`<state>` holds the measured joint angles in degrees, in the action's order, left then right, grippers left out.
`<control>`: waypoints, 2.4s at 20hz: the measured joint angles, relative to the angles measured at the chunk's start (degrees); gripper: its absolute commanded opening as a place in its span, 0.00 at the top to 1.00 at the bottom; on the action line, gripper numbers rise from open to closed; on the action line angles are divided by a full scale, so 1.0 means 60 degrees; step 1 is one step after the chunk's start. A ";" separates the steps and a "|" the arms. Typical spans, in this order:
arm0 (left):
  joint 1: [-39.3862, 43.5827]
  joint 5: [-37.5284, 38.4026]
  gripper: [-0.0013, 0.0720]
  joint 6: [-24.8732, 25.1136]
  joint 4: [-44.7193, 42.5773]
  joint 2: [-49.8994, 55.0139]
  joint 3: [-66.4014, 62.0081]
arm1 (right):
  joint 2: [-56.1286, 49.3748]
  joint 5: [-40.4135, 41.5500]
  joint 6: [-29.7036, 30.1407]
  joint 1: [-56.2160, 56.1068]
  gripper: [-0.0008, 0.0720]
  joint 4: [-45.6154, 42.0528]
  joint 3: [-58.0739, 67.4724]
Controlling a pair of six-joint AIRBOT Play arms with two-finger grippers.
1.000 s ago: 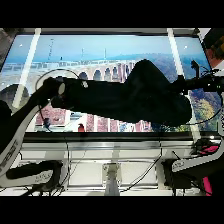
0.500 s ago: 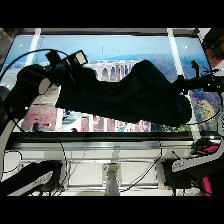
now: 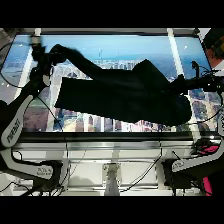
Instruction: Fold the clothes and pants, and hang the long-sleeved shirts on hangers.
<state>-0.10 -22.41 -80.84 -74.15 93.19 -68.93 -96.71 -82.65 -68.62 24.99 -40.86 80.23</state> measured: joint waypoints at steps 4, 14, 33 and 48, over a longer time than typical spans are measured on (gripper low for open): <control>-0.0339 -0.0488 0.54 -0.2466 0.0561 0.0098 0.0000 | 0.0000 0.0044 -0.0160 0.0000 0.46 0.0000 0.0029; -0.0532 0.7854 0.96 -0.2193 -0.2076 -0.3078 0.0266 | 0.0000 0.0040 -0.0204 0.0331 0.97 -0.1158 0.1606; -0.3009 1.1067 0.21 0.0204 0.4503 -0.4346 0.6113 | 0.0153 -0.0492 -0.0678 0.3912 0.23 -0.0688 -0.0430; -0.3024 1.0240 0.97 0.0488 0.5020 -0.5220 0.5989 | 0.0157 -0.0350 -0.0984 0.3202 0.23 -0.1880 -0.0423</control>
<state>-18.24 39.03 -77.91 -44.03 61.87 -32.99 -95.77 -84.75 -74.52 44.21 -52.14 77.69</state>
